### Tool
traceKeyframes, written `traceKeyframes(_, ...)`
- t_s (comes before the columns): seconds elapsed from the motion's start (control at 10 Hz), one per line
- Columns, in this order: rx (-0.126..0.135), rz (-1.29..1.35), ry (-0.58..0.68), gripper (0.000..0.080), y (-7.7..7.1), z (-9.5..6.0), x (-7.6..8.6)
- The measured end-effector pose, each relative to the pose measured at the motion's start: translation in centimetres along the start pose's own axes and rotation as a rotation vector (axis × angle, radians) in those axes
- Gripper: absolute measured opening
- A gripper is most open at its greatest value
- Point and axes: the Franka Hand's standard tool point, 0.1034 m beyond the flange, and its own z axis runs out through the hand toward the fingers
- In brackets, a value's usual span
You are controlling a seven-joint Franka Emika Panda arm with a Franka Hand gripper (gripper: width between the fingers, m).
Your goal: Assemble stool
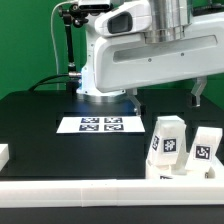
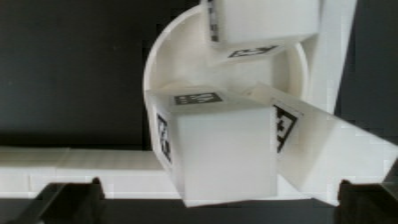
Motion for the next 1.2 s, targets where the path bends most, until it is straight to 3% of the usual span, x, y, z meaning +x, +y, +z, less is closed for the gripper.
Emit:
traceKeyframes(0.1,-0.008,-0.216,0.026,0.0649,0.1,-0.1,0.5)
traceKeyframes(0.2,-0.005,-0.319,0.029,0.0649,-0.3,0.0,0.6)
traceKeyframes(0.4,-0.025,-0.457,0.018,0.0649,0.0,0.0,0.5)
traceKeyframes(0.7,-0.069,-0.672,-0.008,0.0649,1.1,-0.1,0.4)
traceKeyframes(1.0,-0.143,-1.048,-0.028,0.0649,1.5,-0.1,1.0)
traceKeyframes(1.2,-0.160,-1.161,-0.051,0.0649,1.8,-0.2,1.0)
